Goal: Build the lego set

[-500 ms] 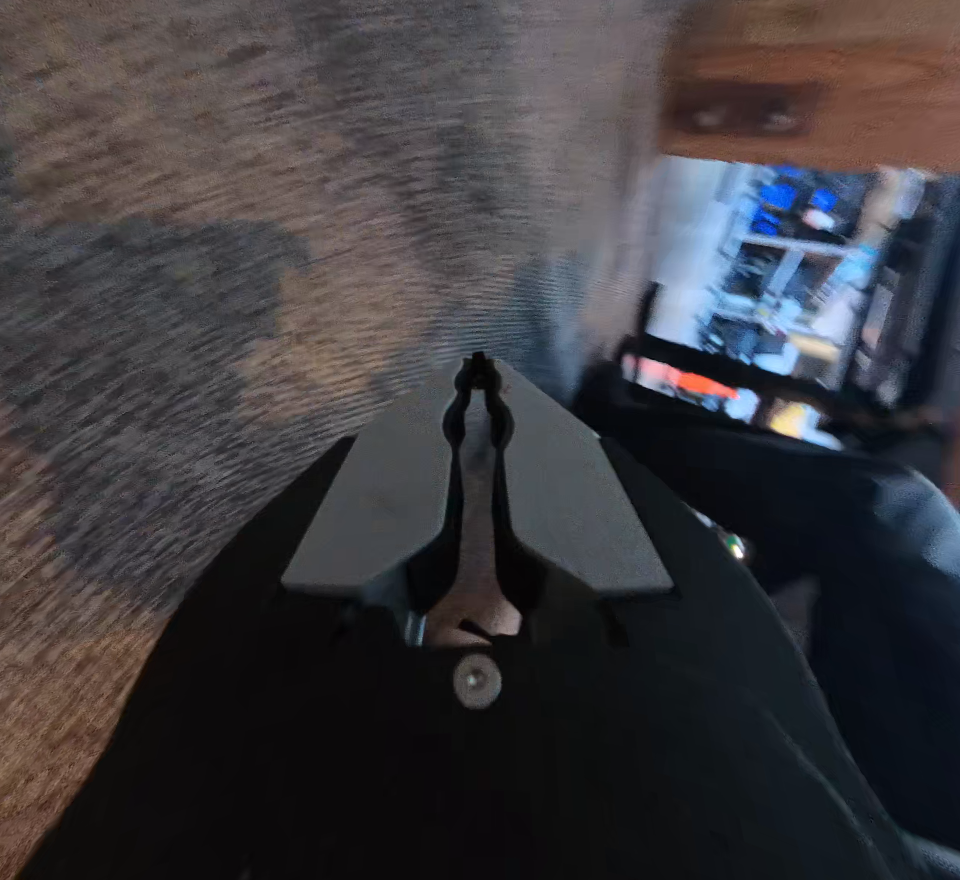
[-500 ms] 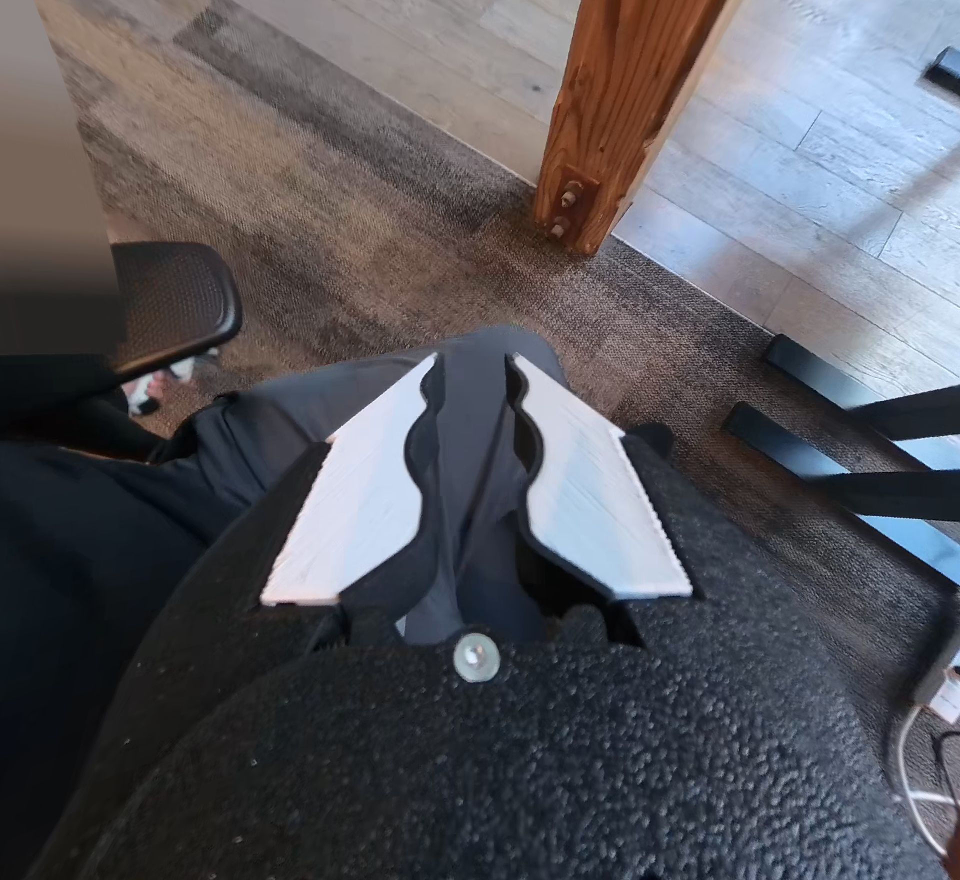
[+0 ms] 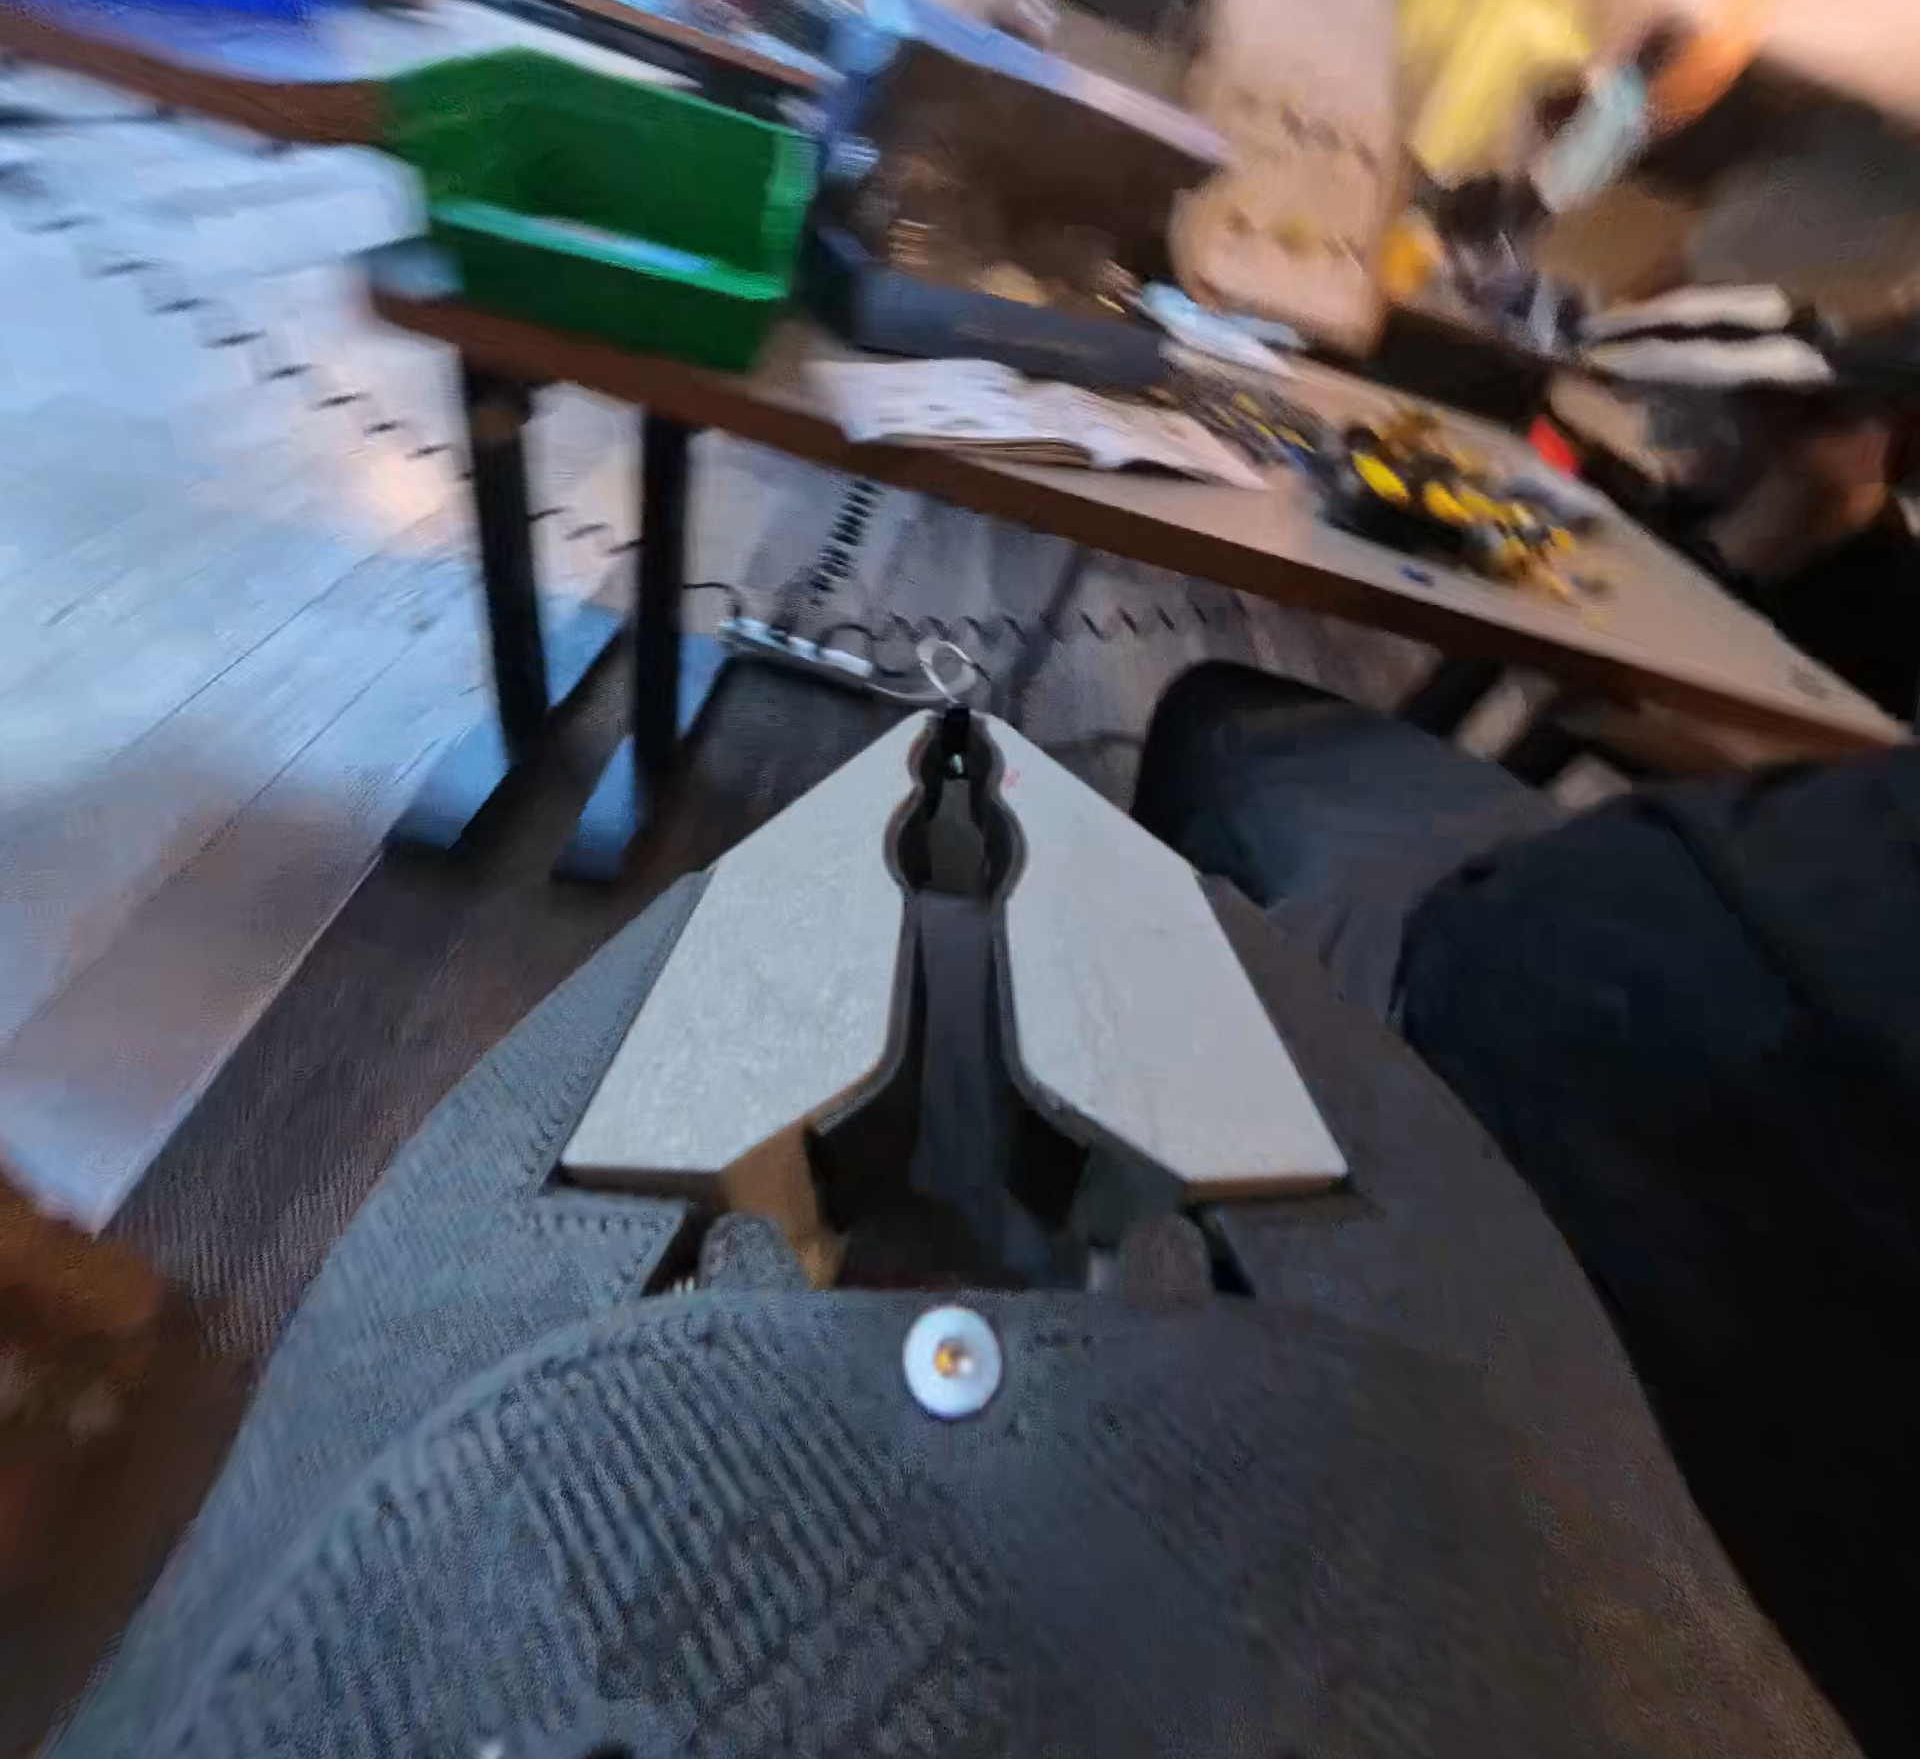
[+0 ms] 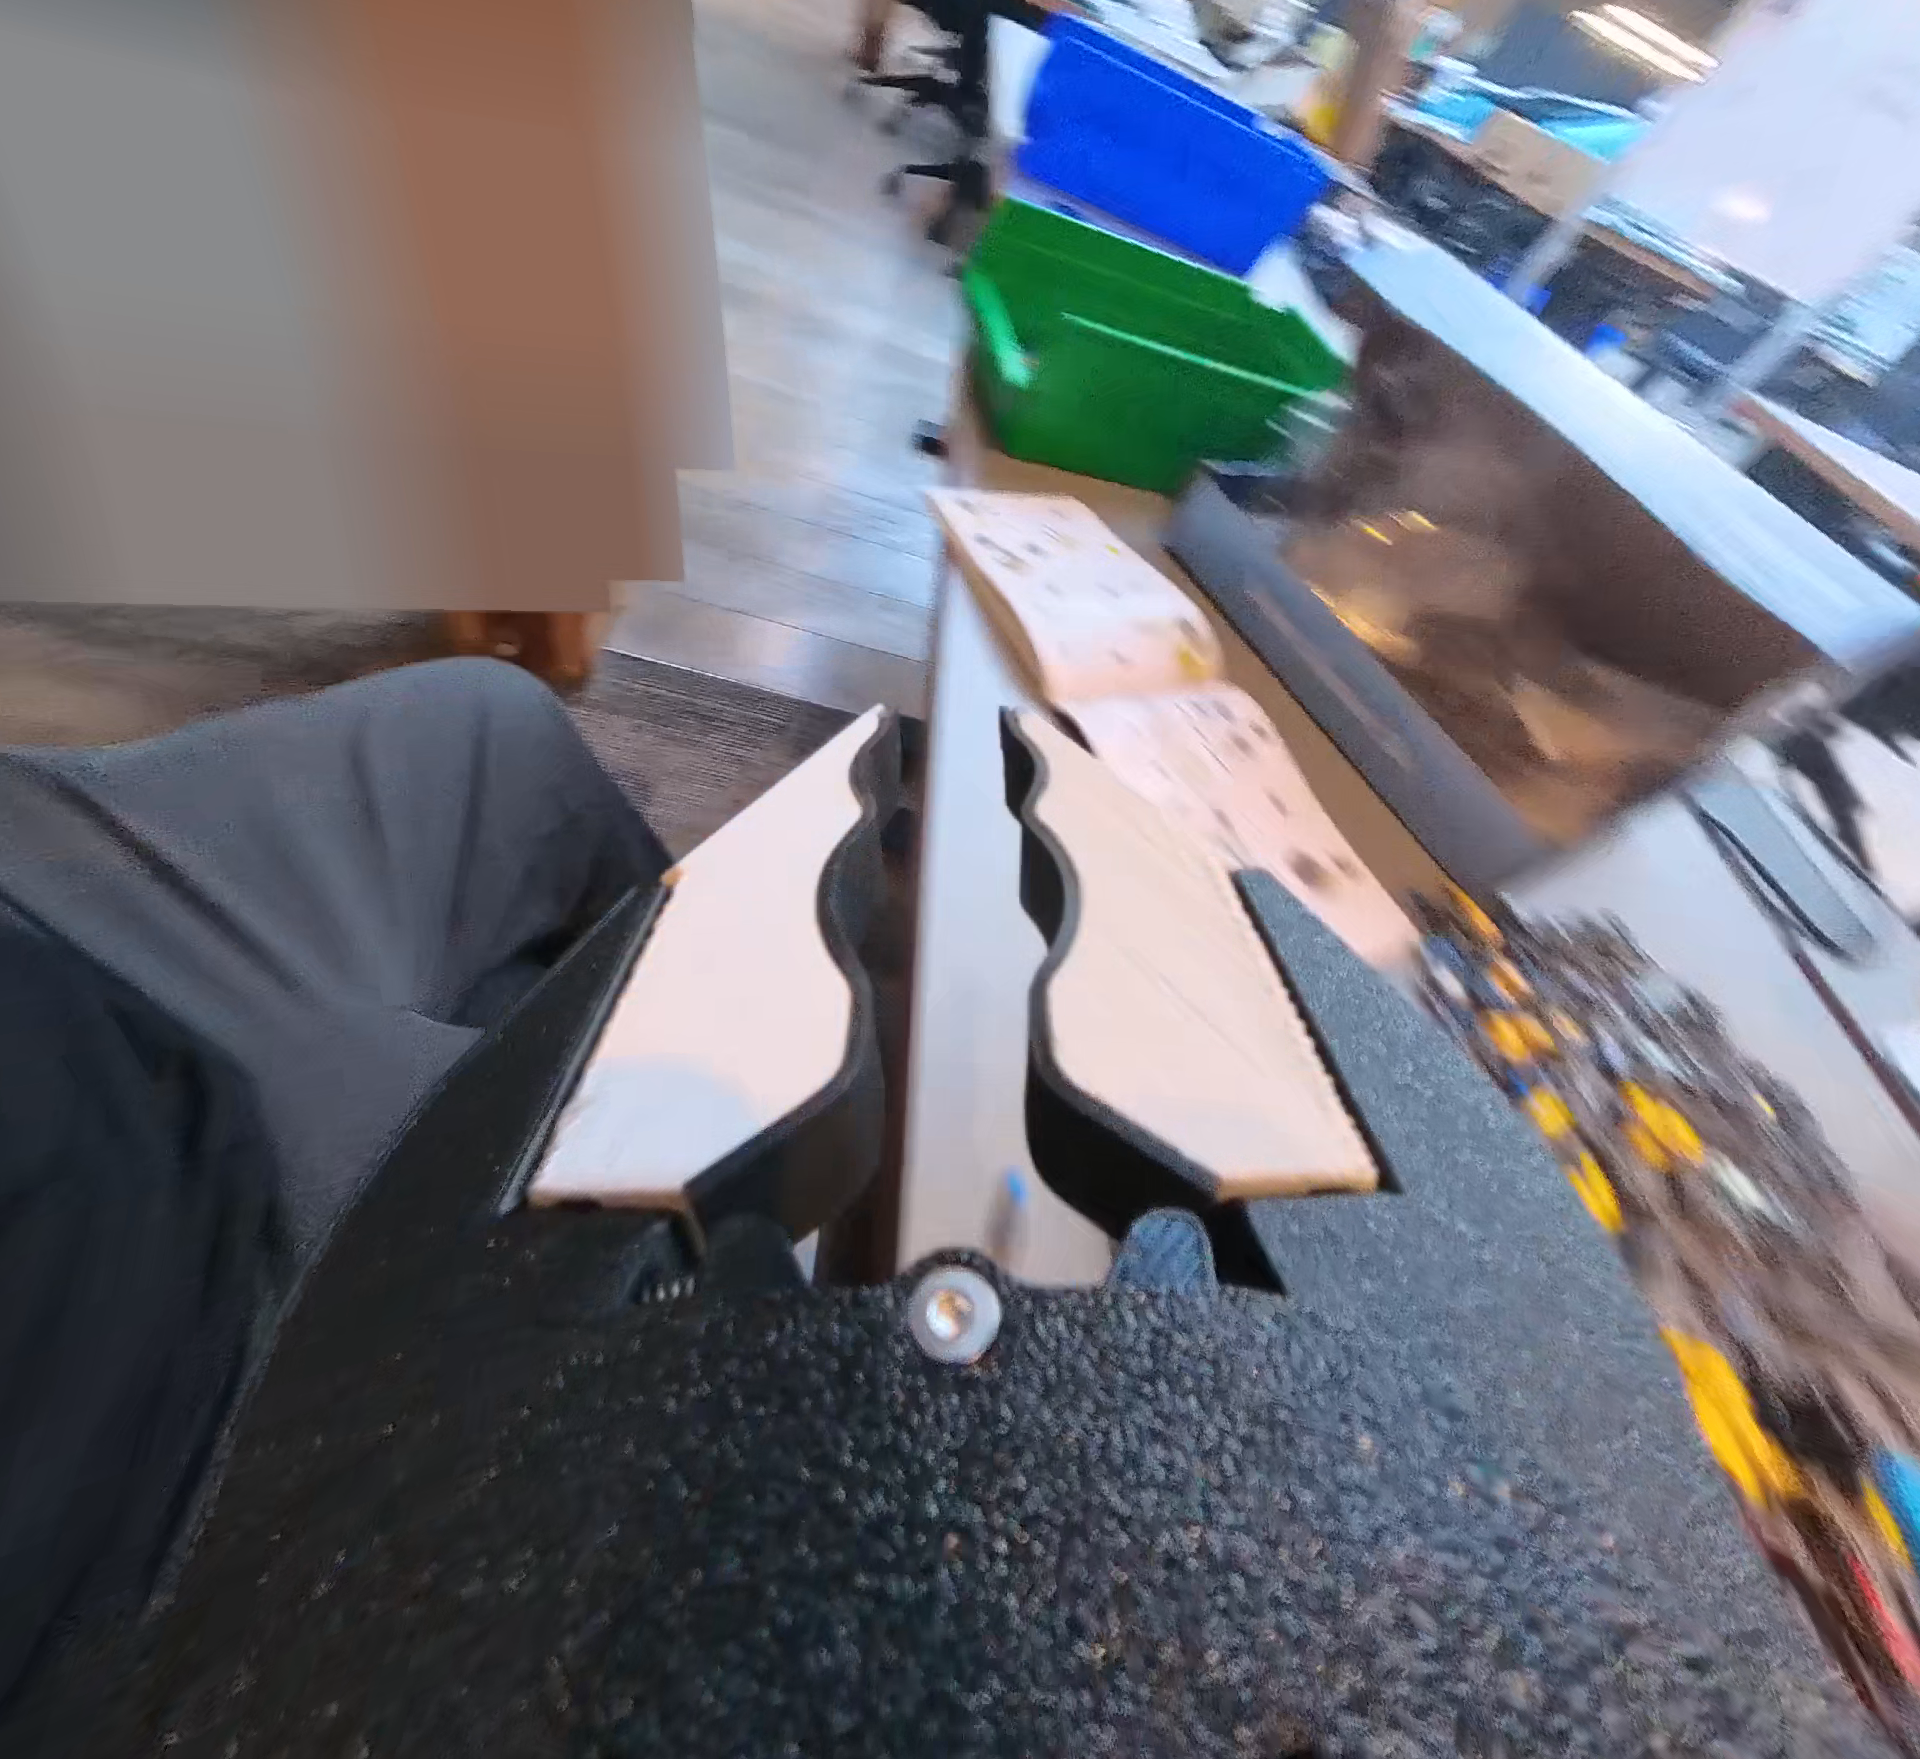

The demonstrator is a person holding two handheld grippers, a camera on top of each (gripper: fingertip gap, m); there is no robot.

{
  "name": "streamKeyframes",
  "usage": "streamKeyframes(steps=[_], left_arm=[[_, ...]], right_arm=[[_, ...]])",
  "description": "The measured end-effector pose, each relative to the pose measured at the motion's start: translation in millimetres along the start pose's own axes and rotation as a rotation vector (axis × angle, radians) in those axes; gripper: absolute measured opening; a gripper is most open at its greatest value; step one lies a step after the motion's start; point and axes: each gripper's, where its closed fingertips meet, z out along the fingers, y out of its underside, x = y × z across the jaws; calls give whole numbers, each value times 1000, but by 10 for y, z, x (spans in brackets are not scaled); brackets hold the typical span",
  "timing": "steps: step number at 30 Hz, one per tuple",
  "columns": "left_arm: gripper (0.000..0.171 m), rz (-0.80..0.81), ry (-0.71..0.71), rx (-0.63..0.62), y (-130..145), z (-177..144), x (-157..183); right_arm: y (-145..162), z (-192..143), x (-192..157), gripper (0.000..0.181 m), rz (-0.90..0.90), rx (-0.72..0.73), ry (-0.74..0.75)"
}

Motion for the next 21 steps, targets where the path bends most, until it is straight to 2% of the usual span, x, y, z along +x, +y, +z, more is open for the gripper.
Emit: streamKeyframes(steps=[2, 4, 7, 10, 12, 15, 17, 19, 21], left_arm=[[3, 184, 147, -133, -298, 940, 615], [4, 377, 285, -256, -321, 1874, 1280], [4, 757, 434, -318, -33, 3100, 2141], [3, 1012, 627, -304, 417, 3984, 2760], [3, 1069, 771, -301, 662, 4326, 2993], [3, 1164, 912, -273, 928, 4619, 3052], [3, 1266, 967, -239, 1075, 4722, 3008], [3, 1357, 1014, -119, 1094, 4748, 3047], [3, 1417, 1079, -76, 1115, 4702, 3099]], right_arm=[[334, -405, 361, 18, 67, -19, 105], [664, -702, 543, 18, 175, -20, 147], [1065, -860, 539, 19, 327, -25, 125], [1347, -749, 451, 20, 360, -99, 121], [1462, -601, 381, 20, 337, -168, 110], [1643, -377, 339, 20, 282, -300, 108], [1695, -260, 317, 20, 270, -347, 107], [1710, -157, 275, 20, 295, -373, 93], [1714, -78, 241, 21, 323, -388, 85]])
